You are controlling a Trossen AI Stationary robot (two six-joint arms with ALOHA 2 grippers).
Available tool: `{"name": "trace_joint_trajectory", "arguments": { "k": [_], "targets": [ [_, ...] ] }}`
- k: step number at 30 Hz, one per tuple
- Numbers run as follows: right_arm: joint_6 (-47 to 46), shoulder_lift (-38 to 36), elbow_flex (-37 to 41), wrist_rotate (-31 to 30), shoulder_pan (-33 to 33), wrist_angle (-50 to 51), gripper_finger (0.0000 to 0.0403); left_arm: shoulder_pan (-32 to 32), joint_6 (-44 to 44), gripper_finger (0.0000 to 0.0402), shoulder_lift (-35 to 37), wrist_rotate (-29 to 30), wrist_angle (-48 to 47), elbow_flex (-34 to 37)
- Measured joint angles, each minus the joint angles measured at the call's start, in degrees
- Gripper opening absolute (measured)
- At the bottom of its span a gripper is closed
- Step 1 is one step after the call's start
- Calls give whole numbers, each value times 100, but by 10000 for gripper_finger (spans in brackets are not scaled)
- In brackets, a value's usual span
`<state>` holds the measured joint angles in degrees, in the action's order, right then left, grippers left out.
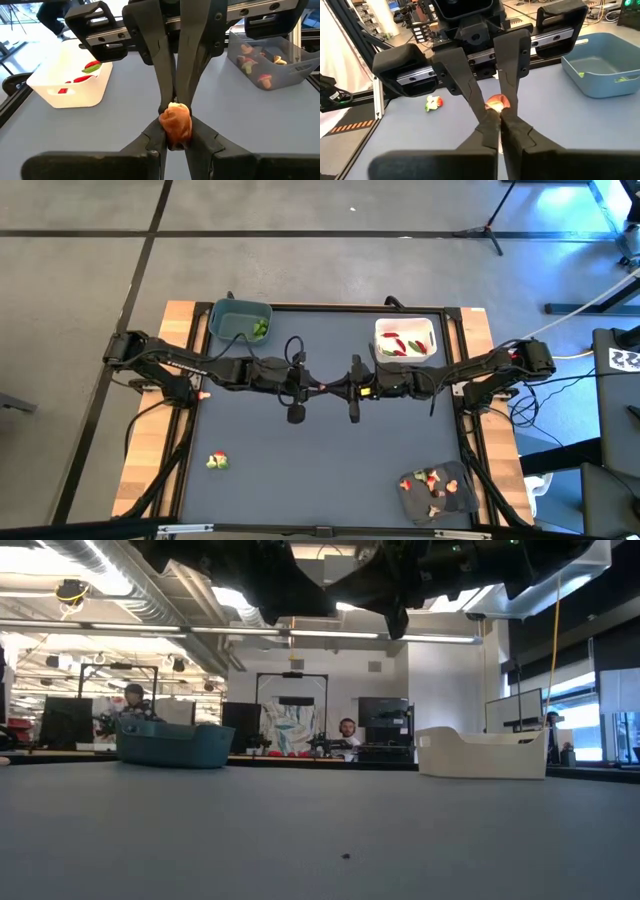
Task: Sort produce into baskets
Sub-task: Put the brown mushroom into the black bin
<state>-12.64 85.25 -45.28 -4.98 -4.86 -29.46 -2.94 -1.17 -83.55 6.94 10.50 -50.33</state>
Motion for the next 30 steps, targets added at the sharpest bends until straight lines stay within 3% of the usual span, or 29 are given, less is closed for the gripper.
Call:
{"name": "trace_joint_trajectory", "arguments": {
  "k": [6,12,17,25,30],
  "targets": [
    [69,0,0,9,0,19,5,7,76,64,0,0,18,2],
    [142,9,4,13,0,119,5,26,24,128,7,-2,137,-2],
    [245,-65,4,13,0,302,2,26,-67,163,180,-4,-350,-2],
    [90,-600,7,71,-4,1214,2,26,-17,170,641,-5,-1680,-7],
    [-433,-1124,1,748,-80,1961,4,26,-9,170,657,-5,-2017,2]
  ]
}}
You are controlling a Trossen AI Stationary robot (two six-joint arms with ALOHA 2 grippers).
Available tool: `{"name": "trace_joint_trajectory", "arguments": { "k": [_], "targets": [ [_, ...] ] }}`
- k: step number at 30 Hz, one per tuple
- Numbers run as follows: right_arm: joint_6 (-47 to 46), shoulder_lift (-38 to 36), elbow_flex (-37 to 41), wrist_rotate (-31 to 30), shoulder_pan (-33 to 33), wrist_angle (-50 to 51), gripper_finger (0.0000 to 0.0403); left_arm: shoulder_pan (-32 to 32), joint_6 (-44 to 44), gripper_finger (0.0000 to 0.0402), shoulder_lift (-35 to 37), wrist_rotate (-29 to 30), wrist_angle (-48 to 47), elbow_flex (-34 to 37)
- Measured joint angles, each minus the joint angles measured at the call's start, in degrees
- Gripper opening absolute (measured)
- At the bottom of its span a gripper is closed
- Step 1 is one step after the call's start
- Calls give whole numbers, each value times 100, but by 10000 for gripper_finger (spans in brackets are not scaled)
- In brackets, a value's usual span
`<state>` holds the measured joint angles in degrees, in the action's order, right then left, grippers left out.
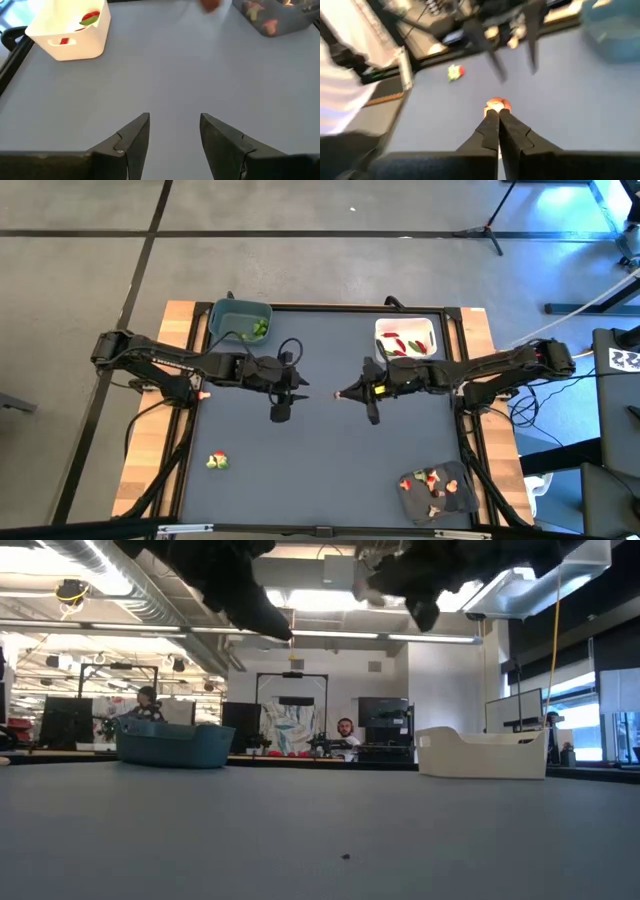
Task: Sort produce into baskets
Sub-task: Put the brown mushroom into the black bin
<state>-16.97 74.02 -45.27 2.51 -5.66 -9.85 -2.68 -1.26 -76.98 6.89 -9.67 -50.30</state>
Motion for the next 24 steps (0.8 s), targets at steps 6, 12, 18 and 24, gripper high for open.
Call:
{"name": "trace_joint_trajectory", "arguments": {
  "k": [6,12,18,24],
  "targets": [
    [-1094,-474,-1,357,-595,1221,5,0,-16,170,-74,-2,116,10],
    [-2809,-577,-1,604,-1530,1839,5,4,-262,170,-87,-2,177,11],
    [-4742,-559,2,650,-2569,1937,5,4,-336,170,-87,-2,170,11],
    [-6658,-557,-1,235,-3577,2611,5,4,-334,170,-87,-2,166,11]
  ]
}}
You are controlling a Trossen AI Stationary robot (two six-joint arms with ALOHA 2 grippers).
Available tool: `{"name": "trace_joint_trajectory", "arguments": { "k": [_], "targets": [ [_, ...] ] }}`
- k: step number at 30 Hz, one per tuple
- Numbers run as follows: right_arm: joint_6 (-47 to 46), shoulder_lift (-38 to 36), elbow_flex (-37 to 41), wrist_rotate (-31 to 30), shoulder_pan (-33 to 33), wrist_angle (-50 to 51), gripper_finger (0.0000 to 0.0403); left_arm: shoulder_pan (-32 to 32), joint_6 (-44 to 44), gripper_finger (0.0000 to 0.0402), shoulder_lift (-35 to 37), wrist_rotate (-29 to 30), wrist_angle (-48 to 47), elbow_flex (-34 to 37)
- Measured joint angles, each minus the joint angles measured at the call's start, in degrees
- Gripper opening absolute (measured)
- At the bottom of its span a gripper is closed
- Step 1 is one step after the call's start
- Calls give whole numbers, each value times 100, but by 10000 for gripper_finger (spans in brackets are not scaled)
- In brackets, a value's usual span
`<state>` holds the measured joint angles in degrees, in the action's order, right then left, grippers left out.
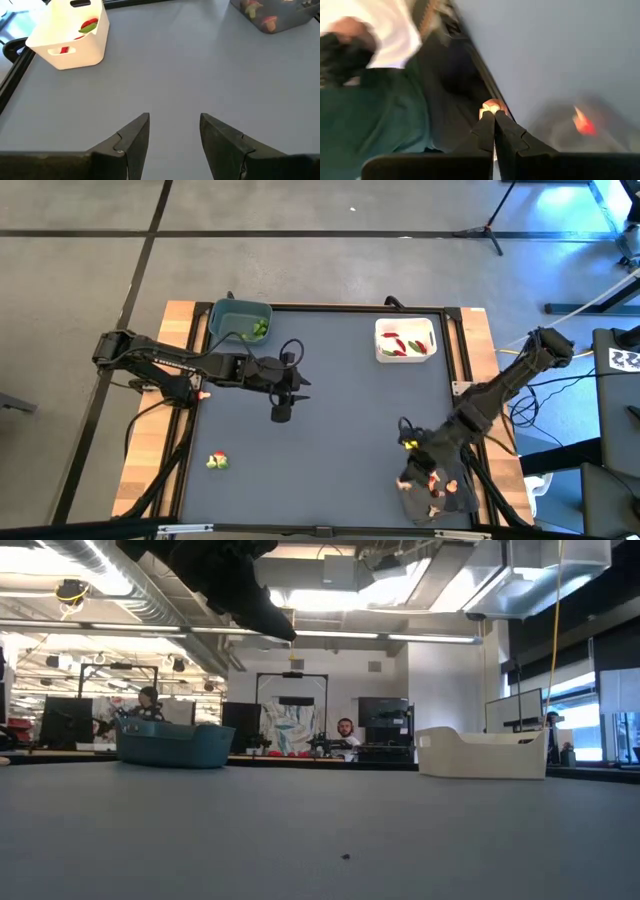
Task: Sort produce into baskets
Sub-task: Put the brown mushroom into the black bin
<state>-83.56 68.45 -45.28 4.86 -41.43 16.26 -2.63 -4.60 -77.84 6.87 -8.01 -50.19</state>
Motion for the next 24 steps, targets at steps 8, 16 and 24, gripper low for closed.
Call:
{"name": "trace_joint_trajectory", "arguments": {
  "k": [8,16,24],
  "targets": [
    [-1682,229,0,-30,-998,1150,5,1,-14,170,0,0,-12,0],
    [-2875,400,4,532,-1186,2292,28,0,-17,170,0,0,-20,0],
    [-2442,376,4,299,-1092,2033,138,28,5,170,0,-5,-29,0]
  ]
}}
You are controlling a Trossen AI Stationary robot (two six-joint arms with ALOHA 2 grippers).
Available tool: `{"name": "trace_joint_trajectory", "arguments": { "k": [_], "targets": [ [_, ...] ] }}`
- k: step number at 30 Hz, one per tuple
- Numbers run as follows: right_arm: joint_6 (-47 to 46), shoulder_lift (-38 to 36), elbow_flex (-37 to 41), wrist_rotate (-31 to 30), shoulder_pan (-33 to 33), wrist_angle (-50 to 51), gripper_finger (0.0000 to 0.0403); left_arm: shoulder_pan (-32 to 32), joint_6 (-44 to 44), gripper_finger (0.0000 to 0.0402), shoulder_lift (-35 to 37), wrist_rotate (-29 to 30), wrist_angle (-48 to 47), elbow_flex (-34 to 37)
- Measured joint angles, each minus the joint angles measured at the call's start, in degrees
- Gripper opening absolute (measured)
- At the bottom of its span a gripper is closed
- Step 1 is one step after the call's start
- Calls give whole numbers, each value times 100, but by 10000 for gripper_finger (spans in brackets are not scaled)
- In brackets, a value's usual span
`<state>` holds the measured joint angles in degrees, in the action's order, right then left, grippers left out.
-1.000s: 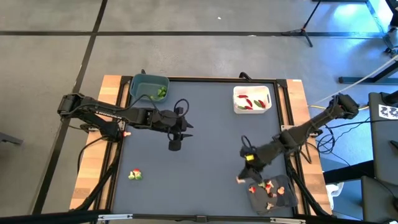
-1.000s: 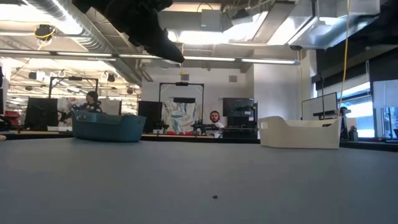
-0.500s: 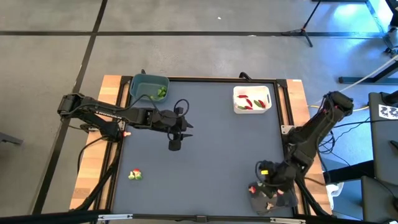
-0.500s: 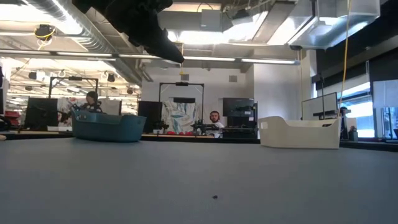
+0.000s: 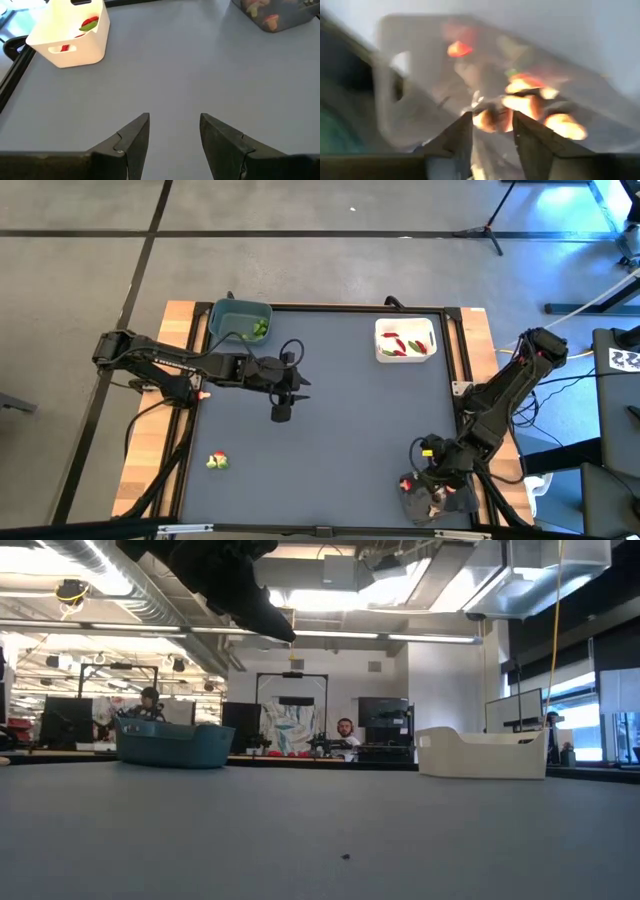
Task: Sort produce into baskets
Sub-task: Put the brown mushroom into the black bin, then put the brown mushroom into black bin
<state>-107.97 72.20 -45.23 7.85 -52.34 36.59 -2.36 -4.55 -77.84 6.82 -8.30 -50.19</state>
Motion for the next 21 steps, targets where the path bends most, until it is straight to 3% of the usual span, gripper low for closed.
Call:
{"name": "trace_joint_trajectory", "arguments": {
  "k": [4,7,12,18,21],
  "targets": [
    [553,-231,0,-55,285,-602,168,53,153,170,13,1,-29,0],
    [1157,-419,-2,-737,561,-1145,176,60,340,170,18,1,-301,-60],
    [2834,-546,-10,-1622,1131,-1699,177,49,1002,170,105,-4,-1422,-192],
    [4726,-551,-9,-2316,1946,-1705,177,9,2194,170,161,-10,-3266,-199],
    [5584,-551,-9,-2998,2284,-1706,177,42,2742,170,162,-6,-4238,-186]
  ]
}}
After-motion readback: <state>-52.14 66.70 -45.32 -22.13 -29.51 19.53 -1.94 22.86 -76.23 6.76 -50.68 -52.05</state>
